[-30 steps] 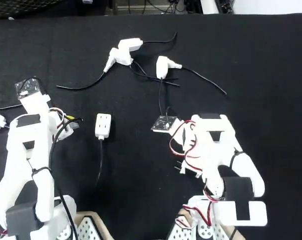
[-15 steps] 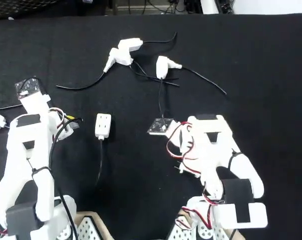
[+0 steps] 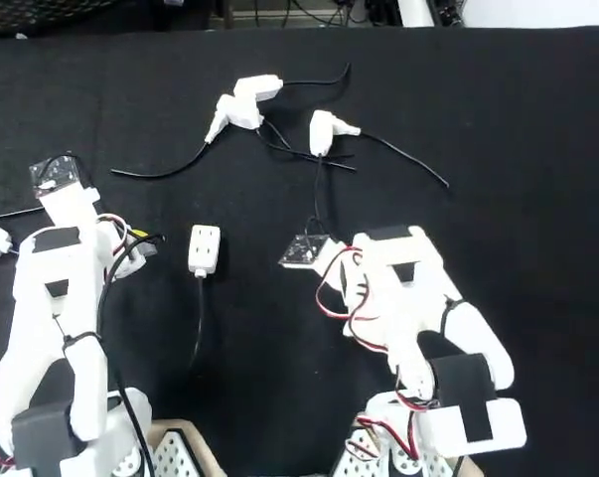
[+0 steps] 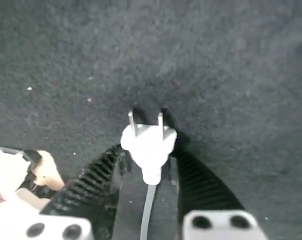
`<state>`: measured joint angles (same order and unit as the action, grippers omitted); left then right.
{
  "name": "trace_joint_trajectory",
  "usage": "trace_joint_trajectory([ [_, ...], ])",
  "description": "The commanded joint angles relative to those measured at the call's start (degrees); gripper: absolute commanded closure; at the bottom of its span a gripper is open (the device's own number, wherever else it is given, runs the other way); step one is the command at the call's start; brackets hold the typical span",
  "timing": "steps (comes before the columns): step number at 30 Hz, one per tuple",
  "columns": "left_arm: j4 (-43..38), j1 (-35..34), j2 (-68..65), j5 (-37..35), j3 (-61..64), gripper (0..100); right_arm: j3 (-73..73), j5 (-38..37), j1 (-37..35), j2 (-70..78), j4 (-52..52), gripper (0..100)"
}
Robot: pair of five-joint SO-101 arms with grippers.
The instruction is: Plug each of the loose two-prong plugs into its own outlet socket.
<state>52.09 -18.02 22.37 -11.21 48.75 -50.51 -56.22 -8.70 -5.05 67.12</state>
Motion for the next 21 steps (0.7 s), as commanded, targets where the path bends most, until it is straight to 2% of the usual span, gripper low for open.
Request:
trace_joint_trajectory([
  [1, -0.70, 0.40, 1.85, -0.53, -0.66, 71, 2.86, 0.44, -2.64, 0.13, -0.44, 97.5],
  [5, -0.70, 0.40, 1.85, -0.53, -0.66, 71, 4.00, 0.44, -0.97, -0.04, 0.00, 98.7],
  [14, -0.62, 0.75, 1.93, -1.14, -1.01, 71, 23.16, 2.11, 1.32, -12.97, 16.35, 98.7],
  [18, -0.70, 3.12, 1.93, -8.70, -1.98, 71, 29.23, 5.45, -1.41, -20.09, 20.04, 98.7],
  [21, -2.20, 5.76, 1.93, -12.75, -3.21, 71, 29.41, 8.26, -6.68, -21.41, 23.21, 98.7],
])
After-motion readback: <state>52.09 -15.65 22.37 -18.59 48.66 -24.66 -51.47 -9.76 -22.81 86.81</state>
